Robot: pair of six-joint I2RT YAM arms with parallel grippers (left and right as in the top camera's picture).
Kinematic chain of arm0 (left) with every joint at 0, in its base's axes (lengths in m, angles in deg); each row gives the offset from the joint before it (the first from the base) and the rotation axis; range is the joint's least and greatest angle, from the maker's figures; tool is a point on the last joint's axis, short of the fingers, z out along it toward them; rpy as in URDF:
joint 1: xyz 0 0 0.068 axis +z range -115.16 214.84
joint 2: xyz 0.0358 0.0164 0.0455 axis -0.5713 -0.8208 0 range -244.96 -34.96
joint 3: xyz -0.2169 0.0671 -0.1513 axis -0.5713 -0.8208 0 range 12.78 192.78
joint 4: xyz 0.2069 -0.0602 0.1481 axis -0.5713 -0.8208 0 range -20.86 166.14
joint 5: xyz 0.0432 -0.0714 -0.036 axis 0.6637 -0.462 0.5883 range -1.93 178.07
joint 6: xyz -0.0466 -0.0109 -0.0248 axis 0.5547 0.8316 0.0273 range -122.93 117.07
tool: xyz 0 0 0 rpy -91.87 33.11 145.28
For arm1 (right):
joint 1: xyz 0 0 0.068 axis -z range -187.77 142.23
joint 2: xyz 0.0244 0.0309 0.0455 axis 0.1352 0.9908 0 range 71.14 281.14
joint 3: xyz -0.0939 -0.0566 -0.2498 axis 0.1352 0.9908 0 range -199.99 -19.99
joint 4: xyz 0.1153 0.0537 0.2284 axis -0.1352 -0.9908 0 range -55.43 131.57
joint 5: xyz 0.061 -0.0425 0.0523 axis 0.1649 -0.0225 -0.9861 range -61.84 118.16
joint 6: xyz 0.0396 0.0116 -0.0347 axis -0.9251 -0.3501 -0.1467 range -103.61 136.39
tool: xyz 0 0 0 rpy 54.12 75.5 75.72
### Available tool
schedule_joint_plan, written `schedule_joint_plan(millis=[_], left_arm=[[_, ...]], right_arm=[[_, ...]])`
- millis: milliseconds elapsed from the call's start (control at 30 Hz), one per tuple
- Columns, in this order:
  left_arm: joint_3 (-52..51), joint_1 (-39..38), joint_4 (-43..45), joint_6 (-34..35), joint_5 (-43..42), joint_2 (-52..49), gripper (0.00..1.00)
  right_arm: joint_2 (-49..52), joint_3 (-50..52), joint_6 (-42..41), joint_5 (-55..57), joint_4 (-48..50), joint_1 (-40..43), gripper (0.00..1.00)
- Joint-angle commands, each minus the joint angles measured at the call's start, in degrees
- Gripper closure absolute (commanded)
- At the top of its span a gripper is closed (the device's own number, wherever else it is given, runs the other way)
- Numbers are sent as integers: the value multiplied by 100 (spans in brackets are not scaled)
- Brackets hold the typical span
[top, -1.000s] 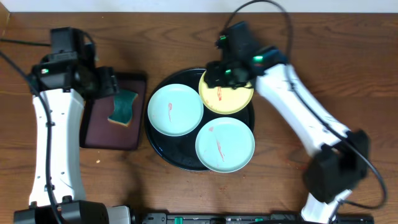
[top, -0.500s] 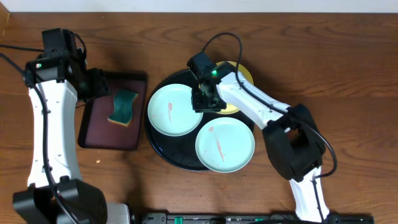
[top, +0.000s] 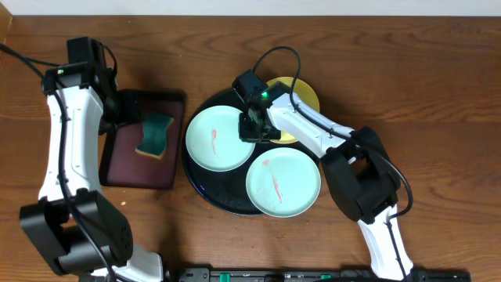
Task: Clean dirty plates on tray and stack at the side
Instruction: 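Grasp the green sponge with the left gripper and lift it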
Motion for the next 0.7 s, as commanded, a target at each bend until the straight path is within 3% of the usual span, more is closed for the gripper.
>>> schedule_joint_plan(millis=[0, 433, 667], left_arm=[[90, 24, -13, 2, 57, -155, 27], [72, 22, 138, -1969, -1047, -1045, 30], [72, 20, 551, -2179, -1047, -1733, 36]], right_arm=[[146, -37, -79, 52, 24, -26, 99], [146, -37, 50, 94, 31, -28, 99], [146, -37, 142, 90, 46, -28, 99]])
